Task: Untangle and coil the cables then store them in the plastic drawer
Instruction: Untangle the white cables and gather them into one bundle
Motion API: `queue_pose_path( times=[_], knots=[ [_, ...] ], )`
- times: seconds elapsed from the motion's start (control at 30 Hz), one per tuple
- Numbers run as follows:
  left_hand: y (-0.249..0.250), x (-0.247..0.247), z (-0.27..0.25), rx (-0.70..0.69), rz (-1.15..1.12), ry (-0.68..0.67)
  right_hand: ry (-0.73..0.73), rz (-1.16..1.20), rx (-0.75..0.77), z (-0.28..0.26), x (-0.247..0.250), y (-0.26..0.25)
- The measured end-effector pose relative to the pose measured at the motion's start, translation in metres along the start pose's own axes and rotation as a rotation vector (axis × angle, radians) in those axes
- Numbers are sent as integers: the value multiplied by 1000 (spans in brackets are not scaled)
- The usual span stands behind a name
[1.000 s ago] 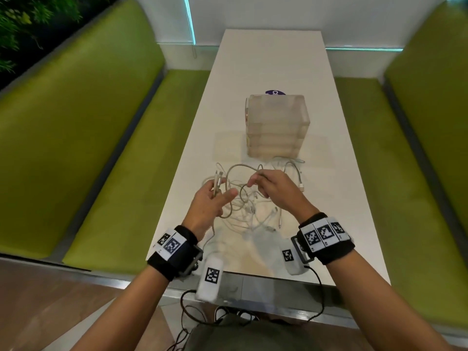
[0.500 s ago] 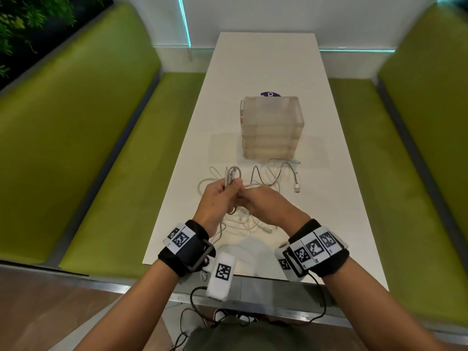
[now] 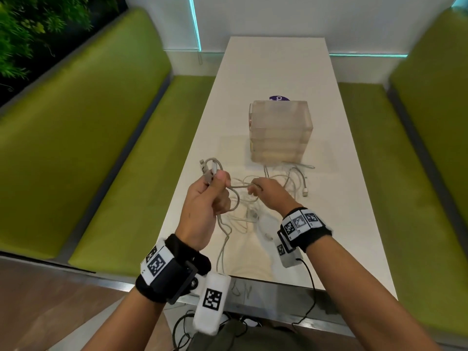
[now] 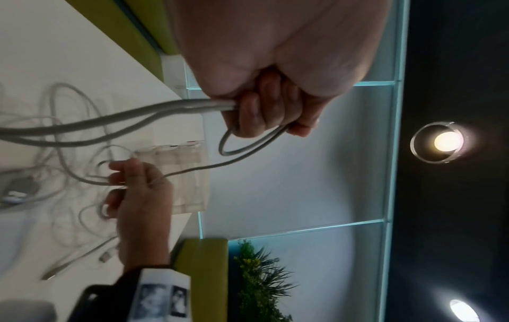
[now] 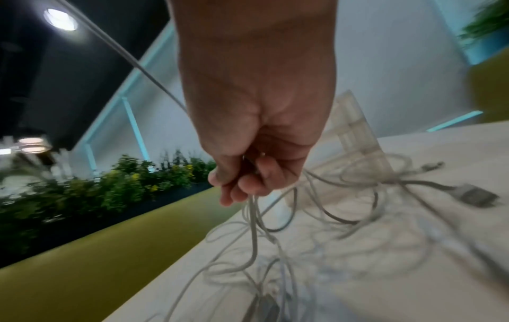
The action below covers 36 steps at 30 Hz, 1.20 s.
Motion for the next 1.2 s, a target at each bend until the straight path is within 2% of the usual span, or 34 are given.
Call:
queue_pose_path(
  times=[0.07, 0.17, 0.27, 0.4, 0.57, 0.73, 0.9, 1.03, 1.2],
  knots=[
    [11, -1, -3, -30, -25, -10, 14, 46, -59, 3, 2, 8],
    [10, 13, 1, -42, 102, 43, 49, 81, -99, 1, 7, 9],
    [-16, 29, 10, 76, 332, 126, 101, 4, -48, -3, 9, -2],
    [-50, 30, 21, 191, 584, 119, 172, 18, -17, -10, 13, -18],
    [-65, 23, 40, 242, 716, 95, 210, 80, 30, -26, 22, -33],
    [-71, 14, 50, 309, 647, 64, 168, -12, 67, -38, 23, -46],
    [-71, 18, 57, 300, 715, 46, 144, -142, 90, -40, 16, -47],
    [-69, 31, 54, 331, 615, 57, 162, -114, 125, -39, 15, -45],
    [-75, 31, 46, 457, 390, -51, 236, -108, 192, -42, 19, -58]
  ],
)
Point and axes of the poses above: each hand's wrist, its own z-axis towards the middle knuckle, its own x-axis out of the back of the hand, y = z × x, the point moved 6 cm from there along z, towards the middle knuckle, and after that the axes turned 6 degrees about -z, right-handed, at the moved point
